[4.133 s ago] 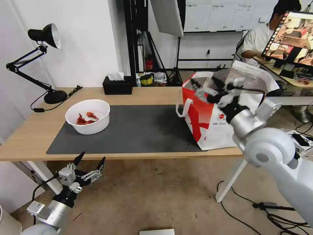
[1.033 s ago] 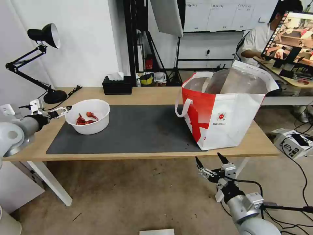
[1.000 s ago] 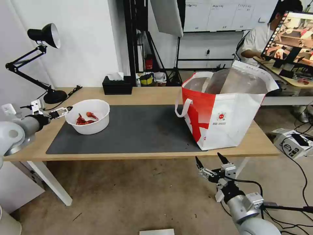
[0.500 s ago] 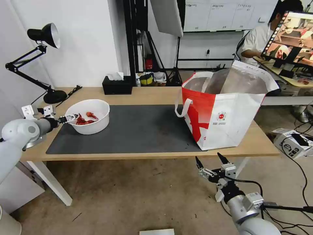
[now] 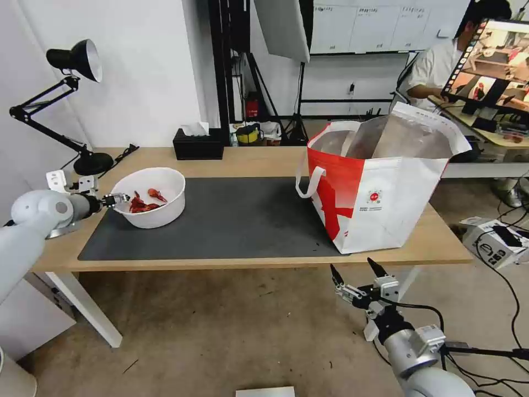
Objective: Pick up the trash from the table and place it into the takeout bag.
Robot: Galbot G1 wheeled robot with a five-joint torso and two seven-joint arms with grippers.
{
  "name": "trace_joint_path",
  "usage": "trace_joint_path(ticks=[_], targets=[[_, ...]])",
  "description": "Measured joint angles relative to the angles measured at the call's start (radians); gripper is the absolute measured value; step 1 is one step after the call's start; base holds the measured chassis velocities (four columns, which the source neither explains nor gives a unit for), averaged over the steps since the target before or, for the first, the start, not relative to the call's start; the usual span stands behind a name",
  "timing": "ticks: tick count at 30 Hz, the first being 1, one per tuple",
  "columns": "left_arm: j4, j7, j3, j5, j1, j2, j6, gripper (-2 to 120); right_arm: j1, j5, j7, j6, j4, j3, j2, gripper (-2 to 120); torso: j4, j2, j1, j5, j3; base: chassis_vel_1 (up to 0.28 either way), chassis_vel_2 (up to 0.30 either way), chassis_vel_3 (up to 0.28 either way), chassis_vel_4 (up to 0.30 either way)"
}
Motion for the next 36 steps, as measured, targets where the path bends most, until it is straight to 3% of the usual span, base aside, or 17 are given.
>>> trace_joint_path(ticks=[3,8,14,22,25,27,30,32,36], targets=[[-0.005,0.022,0.008,-0.005,-0.005,0.002,0.009,35,0.000,0.000,0.000,0.000,0.000,0.000,0.000,100,0.0000,0.000,0.000,-0.0002,0.000,0.000,0.000,0.000,0.000],[-0.013,0.053,0.013,0.003,-0.005,0.008,0.016,24,0.000,0.000,0.000,0.000,0.000,0.000,0.000,100,0.0000,0.000,0.000,-0.0002,0.000,0.000,0.000,0.000,0.000],[-0.024,0.059,0.010,-0.015,-0.009,0.017,0.020,0,0.000,0.000,0.000,0.000,0.000,0.000,0.000,100,-0.0002,0.000,0.000,-0.0004,0.000,0.000,0.000,0.000,0.000],[-0.084,0.058,-0.040,-0.047,-0.004,0.026,0.010,0,0.000,0.000,0.000,0.000,0.000,0.000,0.000,100,0.0001,0.000,0.000,-0.0006,0.000,0.000,0.000,0.000,0.000],[-0.182,0.052,-0.073,-0.092,-0.037,0.022,-0.002,0,0.000,0.000,0.000,0.000,0.000,0.000,0.000,100,0.0002,0.000,0.000,-0.0002,0.000,0.000,0.000,0.000,0.000],[-0.197,0.047,-0.073,-0.103,-0.050,0.019,-0.003,0,0.000,0.000,0.000,0.000,0.000,0.000,0.000,100,0.0001,0.000,0.000,-0.0002,0.000,0.000,0.000,0.000,0.000],[-0.246,0.025,-0.065,-0.141,-0.097,0.002,-0.006,0,0.000,0.000,0.000,0.000,0.000,0.000,0.000,100,0.0000,0.000,0.000,0.0000,0.000,0.000,0.000,0.000,0.000],[-0.314,-0.007,-0.019,-0.190,-0.180,-0.036,-0.014,0,0.000,0.000,0.000,0.000,0.000,0.000,0.000,100,-0.0001,0.000,0.000,0.0000,0.000,0.000,0.000,0.000,0.000],[-0.361,-0.056,0.040,-0.248,-0.295,-0.086,-0.021,0,0.000,0.000,0.000,0.000,0.000,0.000,0.000,100,-0.0002,0.000,0.000,0.0002,0.000,0.000,0.000,0.000,0.000]])
